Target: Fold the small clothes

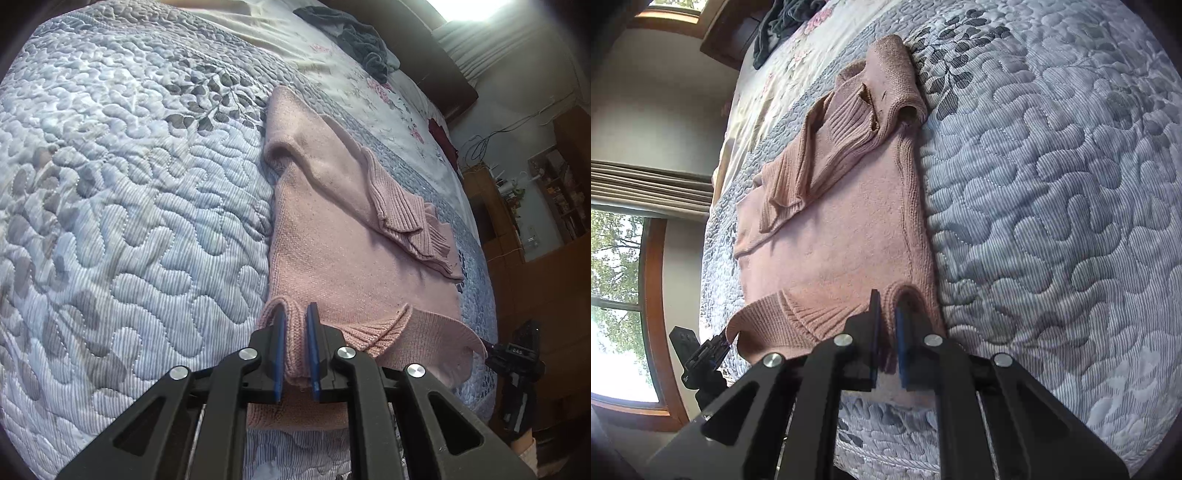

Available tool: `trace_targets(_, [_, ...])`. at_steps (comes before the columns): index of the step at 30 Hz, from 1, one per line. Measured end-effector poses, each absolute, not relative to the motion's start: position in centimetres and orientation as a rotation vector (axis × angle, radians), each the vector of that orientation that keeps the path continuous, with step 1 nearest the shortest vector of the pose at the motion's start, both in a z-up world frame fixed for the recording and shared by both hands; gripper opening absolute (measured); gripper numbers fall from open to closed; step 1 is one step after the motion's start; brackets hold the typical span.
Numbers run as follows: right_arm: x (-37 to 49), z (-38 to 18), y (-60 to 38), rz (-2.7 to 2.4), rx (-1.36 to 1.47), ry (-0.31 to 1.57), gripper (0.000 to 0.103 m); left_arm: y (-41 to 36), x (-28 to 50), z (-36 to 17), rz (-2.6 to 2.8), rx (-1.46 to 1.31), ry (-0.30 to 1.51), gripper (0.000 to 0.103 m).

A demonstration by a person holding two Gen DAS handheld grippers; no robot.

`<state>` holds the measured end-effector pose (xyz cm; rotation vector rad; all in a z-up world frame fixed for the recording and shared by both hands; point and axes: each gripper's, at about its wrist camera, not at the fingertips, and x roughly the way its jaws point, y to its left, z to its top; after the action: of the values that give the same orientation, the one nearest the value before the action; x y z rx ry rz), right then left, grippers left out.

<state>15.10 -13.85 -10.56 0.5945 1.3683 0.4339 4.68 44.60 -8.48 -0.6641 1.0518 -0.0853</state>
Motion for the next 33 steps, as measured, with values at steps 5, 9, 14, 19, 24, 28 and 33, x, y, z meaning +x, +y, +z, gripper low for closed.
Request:
trace_targets(5, [16.2,-11.6,-13.5,0.423,0.593,1.391,0.007,44.8,5.4,-9.8,-0.079,-0.678,1.064,0.013])
trace_targets(9, [16.5,-11.7,-12.8,0.420,0.569,1.406,0.010,45.3,5.6,-9.9,-0.085,-0.725,1.086,0.016])
trace_targets(14, [15.8,-9.3,-12.8,0.434,0.482,1.357,0.027,47.1,3.9,-6.9,-0.015,-0.720,1.020,0.051])
trace_targets(19, [14.4,-6.5,-13.4,0.398,0.305,1.264,0.048,46.5,3.4,-4.2,-0.018,-0.550,1.003,0.053])
trace_targets(24, [13.6,-5.4,-13.4,0.432,0.277,1.235,0.048,42.7,5.6,-5.0,-0.064,-0.322,1.057,0.057])
trace_targets(28, [13.4,-5.7,-13.1,0.443,0.227,1.240,0.049,40.6,7.7,-6.9,-0.077,-0.216,1.104,0.057])
trace_targets(33, [13.9,-6.7,-12.6,0.451,0.209,1.254,0.049,39.2,9.4,-8.5,-0.076,-0.130,1.132,0.054])
